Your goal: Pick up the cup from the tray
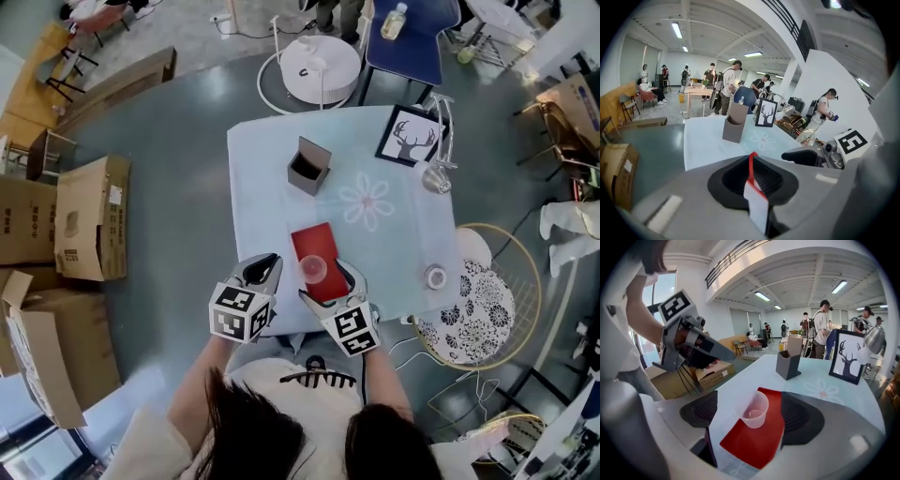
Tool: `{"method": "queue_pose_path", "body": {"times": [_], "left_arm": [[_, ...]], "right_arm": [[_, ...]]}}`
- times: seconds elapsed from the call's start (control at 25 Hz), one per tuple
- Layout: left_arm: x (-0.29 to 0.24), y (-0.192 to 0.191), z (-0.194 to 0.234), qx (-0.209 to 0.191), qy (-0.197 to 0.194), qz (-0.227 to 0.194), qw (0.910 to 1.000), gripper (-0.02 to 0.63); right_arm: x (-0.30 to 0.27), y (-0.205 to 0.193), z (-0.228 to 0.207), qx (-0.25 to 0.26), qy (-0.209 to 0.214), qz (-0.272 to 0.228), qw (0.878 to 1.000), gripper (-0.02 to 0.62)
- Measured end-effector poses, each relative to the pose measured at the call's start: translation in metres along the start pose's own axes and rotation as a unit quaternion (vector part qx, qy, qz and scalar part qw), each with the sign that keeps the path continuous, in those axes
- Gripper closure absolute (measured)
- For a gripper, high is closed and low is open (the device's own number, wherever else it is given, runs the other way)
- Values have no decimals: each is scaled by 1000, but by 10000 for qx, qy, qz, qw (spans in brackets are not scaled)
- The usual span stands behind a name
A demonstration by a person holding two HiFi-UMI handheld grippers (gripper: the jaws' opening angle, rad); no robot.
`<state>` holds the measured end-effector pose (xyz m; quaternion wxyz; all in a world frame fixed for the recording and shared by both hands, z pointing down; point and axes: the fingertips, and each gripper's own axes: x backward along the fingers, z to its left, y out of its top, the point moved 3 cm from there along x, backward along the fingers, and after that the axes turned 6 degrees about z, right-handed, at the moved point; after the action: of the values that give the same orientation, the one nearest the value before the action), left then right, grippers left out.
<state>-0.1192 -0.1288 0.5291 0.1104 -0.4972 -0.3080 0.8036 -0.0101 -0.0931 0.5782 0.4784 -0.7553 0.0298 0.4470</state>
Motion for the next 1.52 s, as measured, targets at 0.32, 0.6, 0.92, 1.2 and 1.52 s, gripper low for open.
{"method": "queue_pose_path", "body": {"times": [0.32,0.6,0.92,1.2,1.52], "left_arm": [[-7,-5,9,195,270,70,9994,594],[-11,-17,14,111,512,197,9984,594],[-17,-16,6,223,431,166,9987,594],[-16,-9,3,146,364,81,9992,594],[-12,0,-8,26,218,18,9998,594]], "right_arm": [[-34,-23,-12,398,49,491,9980,145],[-54,-27,-8,654,40,593,9961,135],[-52,-26,-10,825,-118,612,9946,244],[-46,-18,-9,620,-127,455,9970,250],[-31,4,-16,521,-294,230,9979,252]]}}
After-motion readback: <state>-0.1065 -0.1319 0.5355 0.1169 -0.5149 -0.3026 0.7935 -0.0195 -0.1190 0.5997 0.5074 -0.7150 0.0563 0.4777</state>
